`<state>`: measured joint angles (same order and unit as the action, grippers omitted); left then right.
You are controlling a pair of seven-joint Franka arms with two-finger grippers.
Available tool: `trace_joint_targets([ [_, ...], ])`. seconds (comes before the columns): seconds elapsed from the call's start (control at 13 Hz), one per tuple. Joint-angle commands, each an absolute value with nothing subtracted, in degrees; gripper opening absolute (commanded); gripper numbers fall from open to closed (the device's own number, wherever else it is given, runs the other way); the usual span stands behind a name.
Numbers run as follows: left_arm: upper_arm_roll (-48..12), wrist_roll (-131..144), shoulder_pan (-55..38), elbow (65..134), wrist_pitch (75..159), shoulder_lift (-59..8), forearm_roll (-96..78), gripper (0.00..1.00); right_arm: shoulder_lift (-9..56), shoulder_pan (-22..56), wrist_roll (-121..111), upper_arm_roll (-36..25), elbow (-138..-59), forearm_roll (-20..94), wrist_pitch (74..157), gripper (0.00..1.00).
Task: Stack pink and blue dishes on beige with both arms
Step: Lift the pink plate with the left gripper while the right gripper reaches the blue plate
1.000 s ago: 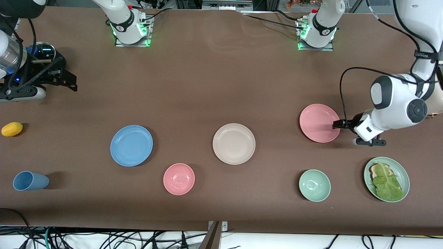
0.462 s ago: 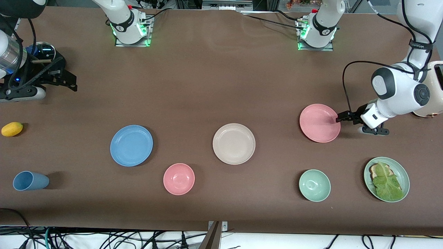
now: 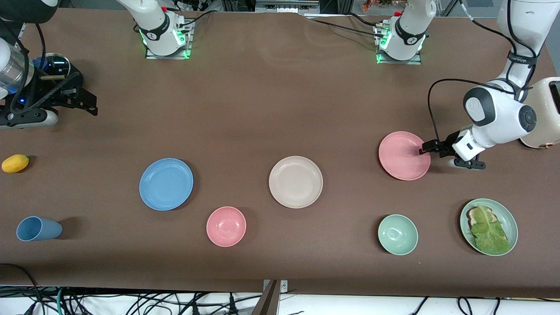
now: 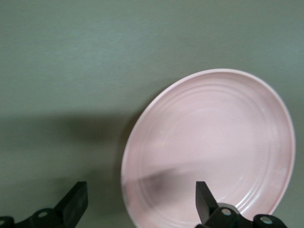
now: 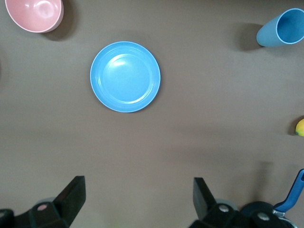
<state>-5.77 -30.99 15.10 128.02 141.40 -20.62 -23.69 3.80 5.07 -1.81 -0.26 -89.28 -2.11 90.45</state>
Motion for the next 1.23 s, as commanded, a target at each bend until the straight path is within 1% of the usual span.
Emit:
trace_joint_targets([
  [0.0, -5.89, -36.73, 15.12, 128.5, 142.82, -21.09, -28.47, 1.0, 3.96, 4.66, -1.14, -0.09, -88.33, -1.58, 89.65, 1.0],
  [0.38, -5.89, -36.91, 14.94, 128.41, 143.43, -22.06, -28.48, 1.0, 3.96, 4.66, -1.14, -0.09, -88.33, -1.58, 89.74, 1.0],
  [0.46, -5.8, -36.91, 14.59, 128.32, 144.22, -22.23, -28.48, 0.89, 3.96, 4.66, -1.14, -0.09, -88.33, -1.58, 90.0, 1.0],
  [0.54, -5.8, -37.0, 14.5, 128.32, 144.23, -22.32, -28.22, 0.69, 4.04, 4.66, -1.14, -0.09, -88.07, -1.58, 90.26, 1.0],
  [0.69, -5.8, -37.44, 14.41, 128.15, 144.23, -22.41, -27.95, 0.5, 4.83, 4.4, -1.14, -0.09, -87.8, -0.71, 90.53, 1.0],
  [0.77, -5.8, -37.79, 14.41, 127.97, 144.23, -22.85, -27.95, 0.38, 4.92, 3.87, -1.14, -0.09, -87.8, -0.62, 91.66, 1.0],
  [0.92, -5.8, -37.71, 14.41, 127.79, 144.23, -23.38, -27.77, 0.02, 6.14, 2.56, -1.14, -0.09, -87.8, 1.04, 94.73, 1.0],
  [1.0, -5.8, -37.71, 14.41, 127.79, 144.14, -23.38, -27.77, 0.0, 6.33, 1.77, -1.14, -0.09, -87.89, 1.49, 95.36, 1.0],
  [1.15, -5.8, -37.71, 14.41, 127.79, 144.14, -23.38, -27.77, 0.0, 8.08, 0.8, -1.67, -0.09, -87.8, 1.67, 97.28, 1.0],
])
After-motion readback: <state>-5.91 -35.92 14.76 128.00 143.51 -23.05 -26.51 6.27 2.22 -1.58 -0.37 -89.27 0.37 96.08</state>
